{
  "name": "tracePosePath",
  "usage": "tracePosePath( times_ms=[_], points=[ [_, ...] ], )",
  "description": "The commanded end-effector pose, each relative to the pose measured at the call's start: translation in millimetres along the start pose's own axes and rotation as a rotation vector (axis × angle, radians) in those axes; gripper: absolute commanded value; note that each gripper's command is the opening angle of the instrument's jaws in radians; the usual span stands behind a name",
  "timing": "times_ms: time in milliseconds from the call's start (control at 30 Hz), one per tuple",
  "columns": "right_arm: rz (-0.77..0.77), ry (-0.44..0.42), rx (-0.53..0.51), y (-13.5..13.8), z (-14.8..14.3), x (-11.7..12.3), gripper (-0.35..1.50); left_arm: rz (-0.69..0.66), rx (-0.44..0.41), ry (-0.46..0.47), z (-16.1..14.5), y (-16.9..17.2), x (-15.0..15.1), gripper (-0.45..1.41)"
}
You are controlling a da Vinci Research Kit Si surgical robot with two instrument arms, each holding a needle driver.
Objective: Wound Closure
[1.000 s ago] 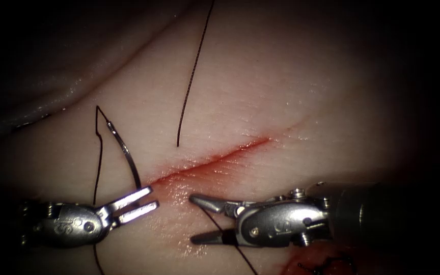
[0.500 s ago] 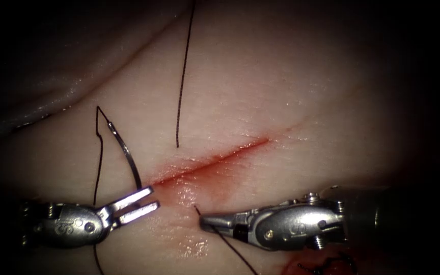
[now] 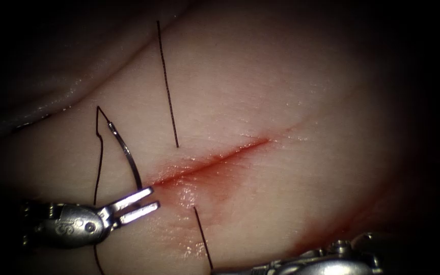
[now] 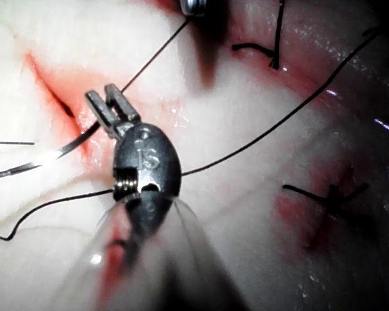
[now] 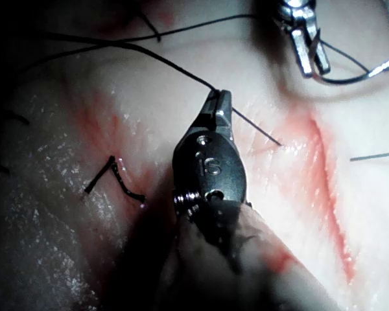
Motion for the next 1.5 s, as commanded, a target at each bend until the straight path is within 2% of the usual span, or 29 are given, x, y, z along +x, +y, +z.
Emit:
tracePosePath(
  times_ms=[33, 333, 700, 733, 767, 833, 867, 933, 1000, 1067, 1100, 1167, 1200, 1300, 1433, 1467, 1500],
  points=[
    [-0.002, 0.001, 0.017, -1.2, 0.7, 0.7, -0.35, -0.002, -0.002, -0.001, 0.4, 0.7, -0.5, -0.45],
    [-0.015, -0.003, 0.073, -4.3, -1.8, 3.6, -0.35, -0.002, -0.002, -0.001, 0.4, 0.7, -0.5, -0.45],
    [-0.031, -0.025, 0.132, -5.5, -2.8, 4.2, -0.35, -0.002, -0.002, -0.001, 0.5, 0.7, -0.5, -0.45],
    [-0.012, -0.028, 0.129, -5.3, -2.8, 4.1, -0.21, -0.002, -0.002, -0.001, 0.5, 0.7, -0.5, -0.45],
    [0.002, -0.039, 0.12, -4.8, -2.9, 3.6, 0.41, -0.002, -0.002, -0.001, 0.5, 0.7, -0.5, -0.45],
    [0.004, -0.086, 0.077, -3.9, -3.1, 2.9, 0.84, -0.002, -0.002, -0.001, 0.5, 0.6, -0.5, -0.45],
    [0.006, -0.126, 0.04, -3.2, -3.2, 2.3, 1.03, -0.002, -0.002, -0.001, 0.5, 0.6, -0.5, -0.45],
    [0.014, -0.204, -0.021, -1.7, -3.5, 1.3, 1.24, -0.002, -0.002, -0.001, 0.4, 0.6, -0.5, -0.45],
    [-0.047, -0.277, -0.057, -0.4, -3.6, 0.5, 1.33, -0.002, -0.002, -0.001, 0.4, 0.6, -0.5, -0.45],
    [-0.106, -0.397, -0.09, 1.1, -3.8, -0.2, 1.36, -0.002, -0.002, -0.001, 0.4, 0.6, -0.5, -0.45],
    [-0.136, -0.484, -0.104, 2.5, -3.8, -0.7, 1.36, -0.002, -0.002, -0.001, 0.4, 0.6, -0.5, -0.45],
    [-0.123, -0.563, -0.143, 4.8, -3.6, -1.6, 1.31, -0.001, -0.002, -0.001, 0.4, 0.6, -0.5, -0.45],
    [-0.11, -0.577, -0.165, 5.5, -3.3, -1.9, 1.29, -0.001, -0.002, -0.001, 0.4, 0.7, -0.5, -0.45],
    [-0.064, -0.557, -0.223, 7.0, -2.1, -2.5, 1.28, -0.001, -0.002, -0.001, 0.5, 0.7, -0.5, -0.45],
    [0.161, -0.476, -0.338, 8.9, 0.3, -3.5, 1.24, -0.001, -0.002, -0.001, 0.5, 0.7, -0.6, -0.45],
    [0.26, -0.438, -0.376, 9.2, 0.8, -3.8, 1.13, -0.001, -0.002, -0.001, 0.5, 0.7, -0.6, -0.45],
    [0.358, -0.392, -0.411, 9.6, 1.2, -4.0, 0.91, -0.001, -0.002, -0.001, 0.5, 0.7, -0.6, -0.45]
  ],
)
